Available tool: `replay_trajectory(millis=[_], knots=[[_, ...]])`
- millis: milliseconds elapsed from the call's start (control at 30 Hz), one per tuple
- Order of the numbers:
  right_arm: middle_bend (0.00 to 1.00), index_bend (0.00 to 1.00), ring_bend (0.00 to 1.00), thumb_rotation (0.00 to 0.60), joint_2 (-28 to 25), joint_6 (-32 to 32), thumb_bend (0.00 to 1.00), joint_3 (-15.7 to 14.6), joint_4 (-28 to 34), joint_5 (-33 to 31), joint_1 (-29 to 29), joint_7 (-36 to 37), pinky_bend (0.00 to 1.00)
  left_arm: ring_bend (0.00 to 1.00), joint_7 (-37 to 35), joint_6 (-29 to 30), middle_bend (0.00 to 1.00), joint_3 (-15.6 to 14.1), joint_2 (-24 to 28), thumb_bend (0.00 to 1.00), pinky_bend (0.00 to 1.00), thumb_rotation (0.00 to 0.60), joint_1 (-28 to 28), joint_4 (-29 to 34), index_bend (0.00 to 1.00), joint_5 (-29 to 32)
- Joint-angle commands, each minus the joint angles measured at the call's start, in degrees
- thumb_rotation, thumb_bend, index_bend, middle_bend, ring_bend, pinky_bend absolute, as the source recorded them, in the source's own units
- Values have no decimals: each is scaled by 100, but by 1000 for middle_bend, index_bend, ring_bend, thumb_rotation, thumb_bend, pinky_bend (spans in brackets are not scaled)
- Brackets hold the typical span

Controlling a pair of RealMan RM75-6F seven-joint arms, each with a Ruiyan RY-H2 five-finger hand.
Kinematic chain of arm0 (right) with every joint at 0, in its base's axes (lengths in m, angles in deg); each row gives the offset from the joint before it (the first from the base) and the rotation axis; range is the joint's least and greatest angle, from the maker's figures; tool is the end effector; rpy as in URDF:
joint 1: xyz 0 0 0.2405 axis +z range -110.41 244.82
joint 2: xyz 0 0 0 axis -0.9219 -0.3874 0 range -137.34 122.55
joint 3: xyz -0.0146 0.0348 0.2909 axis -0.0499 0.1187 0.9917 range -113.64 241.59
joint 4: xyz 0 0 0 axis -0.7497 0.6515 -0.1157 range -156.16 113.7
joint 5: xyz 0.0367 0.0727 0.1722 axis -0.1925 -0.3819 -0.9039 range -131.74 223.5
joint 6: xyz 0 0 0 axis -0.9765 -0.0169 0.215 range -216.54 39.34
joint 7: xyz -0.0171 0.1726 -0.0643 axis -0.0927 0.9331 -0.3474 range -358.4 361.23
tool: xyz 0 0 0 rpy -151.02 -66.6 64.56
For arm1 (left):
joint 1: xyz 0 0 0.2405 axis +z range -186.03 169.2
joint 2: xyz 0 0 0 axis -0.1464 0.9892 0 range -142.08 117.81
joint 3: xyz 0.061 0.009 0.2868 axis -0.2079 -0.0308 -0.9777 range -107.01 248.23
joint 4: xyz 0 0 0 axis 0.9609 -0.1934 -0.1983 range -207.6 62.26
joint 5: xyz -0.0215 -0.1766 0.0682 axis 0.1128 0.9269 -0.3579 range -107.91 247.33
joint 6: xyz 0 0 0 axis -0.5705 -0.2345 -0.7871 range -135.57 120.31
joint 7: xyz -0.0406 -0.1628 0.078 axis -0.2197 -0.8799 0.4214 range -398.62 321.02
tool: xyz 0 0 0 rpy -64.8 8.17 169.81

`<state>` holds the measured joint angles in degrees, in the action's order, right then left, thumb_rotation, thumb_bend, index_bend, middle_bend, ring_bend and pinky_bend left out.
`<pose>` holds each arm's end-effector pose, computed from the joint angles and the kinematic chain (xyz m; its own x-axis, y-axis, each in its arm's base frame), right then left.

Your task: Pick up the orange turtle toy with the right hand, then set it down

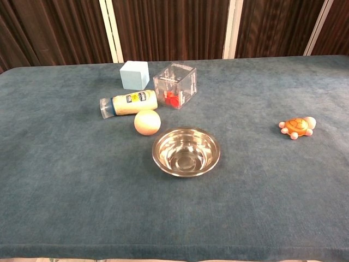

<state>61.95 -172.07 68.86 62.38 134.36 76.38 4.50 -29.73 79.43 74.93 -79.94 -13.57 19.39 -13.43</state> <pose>-0.3325 -0.2571 0.1731 0.4016 0.0373 0.9151 -0.9086 -0.1089 0.4032 -0.3366 0.2292 0.1844 0.4792 -0.0488 0.8764 0.8776 0.0402 -0.4776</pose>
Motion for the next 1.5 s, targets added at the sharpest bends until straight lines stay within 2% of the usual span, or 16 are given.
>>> replay_trajectory(millis=[33,133,233,333,567,733,967,1267,1500], knots=[[254,392,854,600,346,-171,118,67,-457,228,129,123,778,77,-114,-19,111,5,-10,441,251,600,-2,-47,196,8],[333,492,934,600,591,-90,118,69,-839,429,350,460,877,81,-150,-15,115,17,7,441,263,600,-20,-82,205,-26],[350,511,960,600,544,329,118,17,-803,449,586,476,909,82,-209,54,117,-1,-38,443,272,600,-1,-167,213,-103],[351,511,968,600,468,789,118,88,-595,247,806,86,922,82,-320,18,119,-30,-52,442,276,600,-3,-235,218,-125],[351,486,970,600,427,1878,118,338,-202,-720,1219,-1068,925,84,-445,-51,119,-38,-76,441,283,600,-23,-336,222,-113],[351,486,970,600,544,2222,118,444,-280,-1090,1424,-1229,925,84,-429,-72,119,-46,-92,441,285,600,-21,-337,223,-92],[362,501,970,600,813,2814,118,476,-623,-1418,1771,-1117,925,84,-405,-53,119,-39,-89,443,285,600,7,-310,224,-46],[393,533,970,600,1343,3208,118,495,-1413,-1683,2079,-1021,926,92,-445,-59,119,-47,-87,443,287,600,70,-318,227,59],[411,534,970,600,1615,3298,120,445,-1894,-1632,2188,-739,927,92,-295,-39,119,-35,-104,442,287,600,98,-298,228,120]])
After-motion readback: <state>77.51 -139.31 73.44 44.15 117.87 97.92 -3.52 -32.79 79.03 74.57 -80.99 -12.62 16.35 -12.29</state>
